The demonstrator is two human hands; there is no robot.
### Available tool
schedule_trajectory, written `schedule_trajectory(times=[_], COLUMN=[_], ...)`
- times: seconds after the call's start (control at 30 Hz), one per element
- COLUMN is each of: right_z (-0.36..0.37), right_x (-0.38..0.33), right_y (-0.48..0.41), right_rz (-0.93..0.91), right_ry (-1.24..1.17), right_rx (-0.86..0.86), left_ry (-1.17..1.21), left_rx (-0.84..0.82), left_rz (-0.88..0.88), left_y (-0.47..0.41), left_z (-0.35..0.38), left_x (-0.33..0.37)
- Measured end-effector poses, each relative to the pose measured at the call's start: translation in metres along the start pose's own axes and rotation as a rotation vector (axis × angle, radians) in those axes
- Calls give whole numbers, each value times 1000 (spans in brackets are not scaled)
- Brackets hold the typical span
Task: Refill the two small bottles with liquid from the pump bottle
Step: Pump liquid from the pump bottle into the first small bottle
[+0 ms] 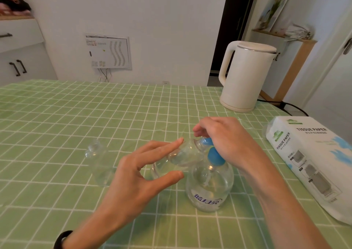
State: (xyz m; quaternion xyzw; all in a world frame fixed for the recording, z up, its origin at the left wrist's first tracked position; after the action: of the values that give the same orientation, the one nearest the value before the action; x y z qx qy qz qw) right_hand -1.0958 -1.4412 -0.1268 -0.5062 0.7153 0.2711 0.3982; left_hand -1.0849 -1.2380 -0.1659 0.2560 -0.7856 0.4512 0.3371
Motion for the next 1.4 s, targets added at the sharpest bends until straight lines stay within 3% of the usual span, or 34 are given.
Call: schedule_trajectory(times=[0.27,0.57,0.87,1.2,1.4], right_z=[9,0,11,1,7], right_x=[3,-4,3,-4,4], right_y=[2,4,2,3,-3], right_rz=[122,18,131,13,89], right_ry=[-35,2,-38,7,-53], right_rx=[-67,19,-82,16,-44], left_ry=[-18,-12,-15,-41,-41], left_rx=[-4,-1,-8,-5,-14], left_rz=[-17,4,-20,-12,-18], left_y=[-1,0,1,2,0], left_z=[-1,0,2,3,3], left_x=[-3,-2,-7,-3,-9])
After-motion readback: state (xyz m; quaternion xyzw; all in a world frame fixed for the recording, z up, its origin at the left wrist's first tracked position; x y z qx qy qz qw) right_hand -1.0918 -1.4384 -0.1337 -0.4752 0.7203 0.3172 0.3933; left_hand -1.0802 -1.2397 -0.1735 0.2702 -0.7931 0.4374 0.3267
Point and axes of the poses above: each hand's wrist, its own y-axis away from the middle knuckle, its own z-axis out of the palm, x = y × z, the point moved 6 cm from there along -y, towards the middle knuckle, and after that the axes turned 2 degrees about -y, right-handed, at the moved point
